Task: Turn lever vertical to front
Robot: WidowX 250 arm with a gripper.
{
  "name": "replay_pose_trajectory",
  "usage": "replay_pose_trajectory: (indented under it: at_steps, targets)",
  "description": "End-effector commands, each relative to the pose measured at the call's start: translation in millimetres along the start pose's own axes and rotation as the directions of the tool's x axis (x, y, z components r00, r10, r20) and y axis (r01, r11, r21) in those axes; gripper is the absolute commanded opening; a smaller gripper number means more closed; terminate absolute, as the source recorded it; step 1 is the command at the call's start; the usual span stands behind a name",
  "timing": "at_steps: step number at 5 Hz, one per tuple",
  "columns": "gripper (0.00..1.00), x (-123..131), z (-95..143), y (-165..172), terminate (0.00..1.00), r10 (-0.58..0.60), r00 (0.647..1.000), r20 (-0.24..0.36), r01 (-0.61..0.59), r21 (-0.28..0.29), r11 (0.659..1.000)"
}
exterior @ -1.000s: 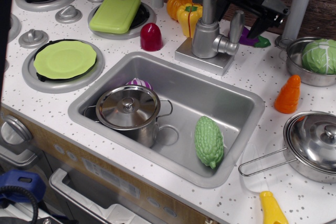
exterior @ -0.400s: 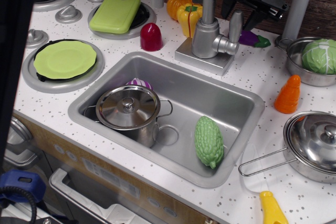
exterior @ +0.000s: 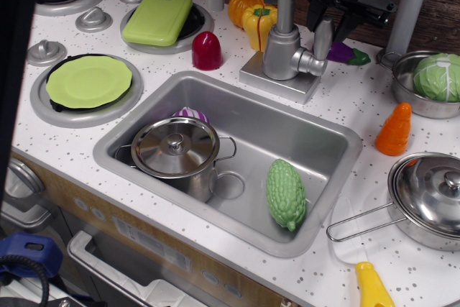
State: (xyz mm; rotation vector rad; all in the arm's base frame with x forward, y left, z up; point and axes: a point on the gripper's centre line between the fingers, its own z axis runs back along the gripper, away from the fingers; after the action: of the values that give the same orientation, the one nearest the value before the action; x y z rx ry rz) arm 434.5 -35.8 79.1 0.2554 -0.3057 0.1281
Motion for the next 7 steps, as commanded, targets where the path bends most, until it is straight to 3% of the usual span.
replay_pose_trajectory:
  at_steps: [1, 4, 7]
  targets:
    - [0.00, -14, 23, 1, 0.00, 0.043, 0.999, 0.008, -0.043, -0.015, 0.999]
    - [0.00, -39, -6, -5, 0.00, 0.078, 0.997, -0.003, -0.078, -0.080, 0.994]
    - [0.00, -41, -8, -4, 0.00, 0.050, 0.999, -0.019, -0.051, -0.067, 0.996]
